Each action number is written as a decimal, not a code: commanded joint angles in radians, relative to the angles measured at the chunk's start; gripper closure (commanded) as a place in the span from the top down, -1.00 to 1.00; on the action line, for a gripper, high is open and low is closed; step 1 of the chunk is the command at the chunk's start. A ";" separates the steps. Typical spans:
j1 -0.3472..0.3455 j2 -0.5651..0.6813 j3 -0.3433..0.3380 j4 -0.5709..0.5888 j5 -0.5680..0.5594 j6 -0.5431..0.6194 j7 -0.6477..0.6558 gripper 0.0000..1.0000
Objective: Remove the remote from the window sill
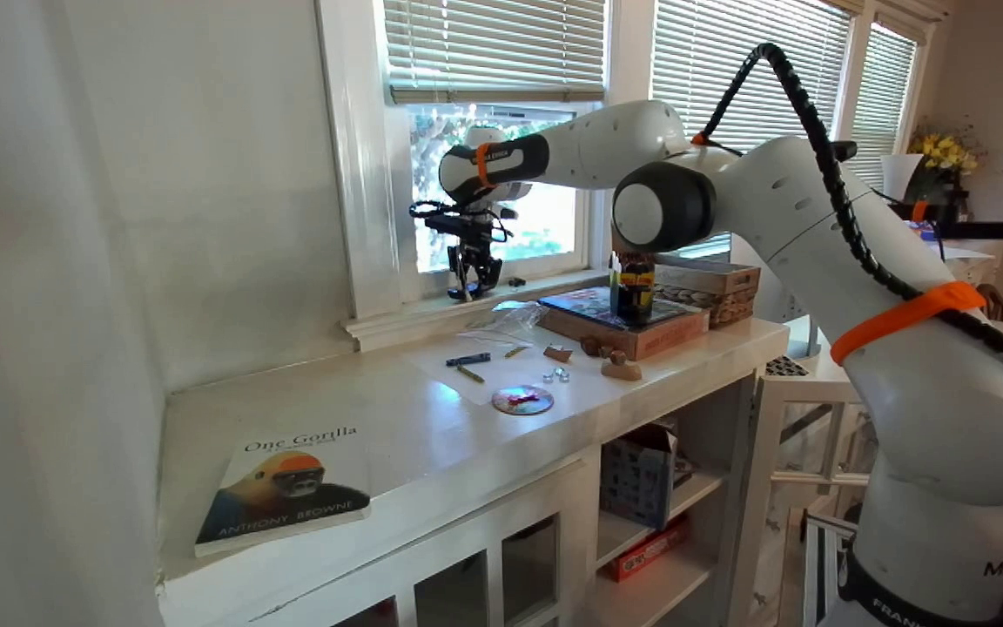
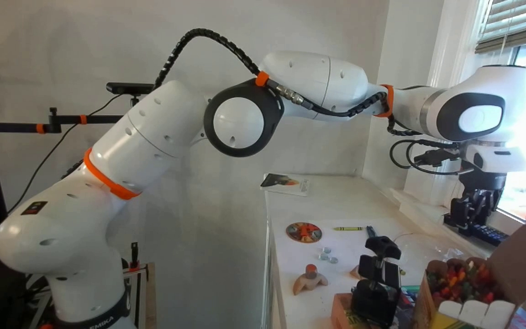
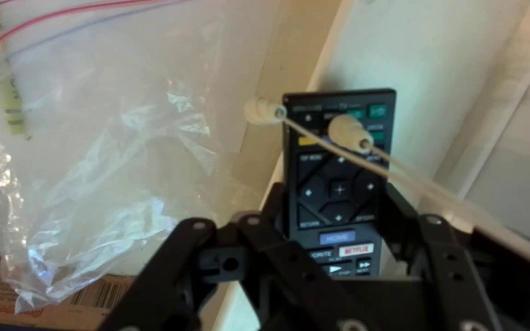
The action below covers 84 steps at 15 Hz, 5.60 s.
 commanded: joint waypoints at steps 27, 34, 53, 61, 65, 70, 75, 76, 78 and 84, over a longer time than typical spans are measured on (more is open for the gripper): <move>0.032 -0.448 -0.075 -0.579 -0.240 0.208 -0.139 -0.47; 0.072 -0.553 -0.035 -0.649 -0.242 0.185 -0.460 -0.47; 0.241 -0.508 0.072 -0.662 -0.343 0.165 -0.783 -0.47; 0.269 -0.434 0.163 -0.693 -0.289 0.246 -1.128 -0.47; 0.254 -0.403 0.214 -0.733 -0.200 0.324 -1.328 -0.47; 0.269 -0.388 0.213 -0.717 -0.181 0.312 -1.336 0.03; 0.262 -0.370 0.225 -0.717 -0.165 0.277 -1.380 -0.47; 0.262 -0.357 0.229 -0.713 -0.161 0.281 -1.391 -0.47; 0.263 -0.337 0.236 -0.712 -0.163 0.311 -1.413 -0.47; 0.255 -0.304 0.249 -0.694 -0.154 0.307 -1.472 -0.47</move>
